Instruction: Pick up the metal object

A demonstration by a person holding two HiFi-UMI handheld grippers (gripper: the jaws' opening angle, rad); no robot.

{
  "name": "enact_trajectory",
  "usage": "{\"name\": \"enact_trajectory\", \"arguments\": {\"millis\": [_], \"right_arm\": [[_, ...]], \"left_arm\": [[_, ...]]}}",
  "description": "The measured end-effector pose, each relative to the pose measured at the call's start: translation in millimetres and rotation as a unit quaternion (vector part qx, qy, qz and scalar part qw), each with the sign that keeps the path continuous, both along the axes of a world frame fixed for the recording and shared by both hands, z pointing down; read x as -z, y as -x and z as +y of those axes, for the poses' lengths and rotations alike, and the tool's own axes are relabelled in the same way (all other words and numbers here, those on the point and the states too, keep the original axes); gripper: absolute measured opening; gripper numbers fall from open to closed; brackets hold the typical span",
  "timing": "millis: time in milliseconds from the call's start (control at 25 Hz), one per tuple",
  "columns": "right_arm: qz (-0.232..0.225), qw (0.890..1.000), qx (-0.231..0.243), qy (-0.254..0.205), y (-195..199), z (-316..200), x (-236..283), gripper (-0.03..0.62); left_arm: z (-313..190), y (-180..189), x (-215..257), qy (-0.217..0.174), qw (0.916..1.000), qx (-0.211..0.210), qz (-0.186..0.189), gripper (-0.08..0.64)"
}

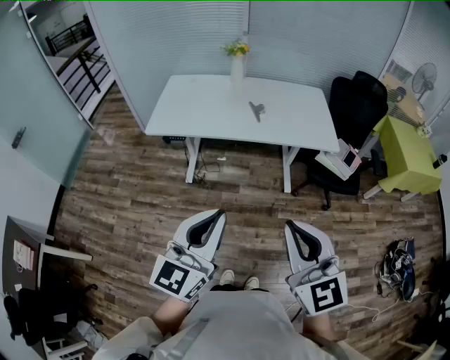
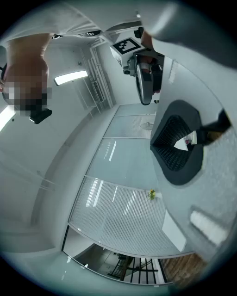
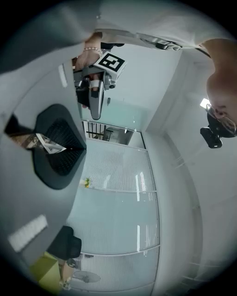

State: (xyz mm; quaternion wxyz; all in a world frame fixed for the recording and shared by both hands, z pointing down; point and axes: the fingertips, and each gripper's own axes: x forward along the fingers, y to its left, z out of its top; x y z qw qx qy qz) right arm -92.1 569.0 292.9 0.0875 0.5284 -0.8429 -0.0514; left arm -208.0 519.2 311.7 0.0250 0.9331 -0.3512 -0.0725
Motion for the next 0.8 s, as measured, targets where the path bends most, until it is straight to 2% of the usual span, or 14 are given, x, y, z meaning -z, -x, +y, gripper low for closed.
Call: {"name": "enact_trajectory", "arguments": {"millis": [400,800], "right_arm": [[0.008,1.000,-0.011,-0.001,24.5,-14.6,-12.9,0.002],[0.010,1.000,-0.008,0.006,27.7,-46.7,-20.2,0.002]], "left_arm": [[-9.8,36.0,-9.0,0.005,1.0000,0.000,0.004,0.006],[-36.9,39.9,-17.7,0.012,0.9999,0.003,0.005,0.006]]}}
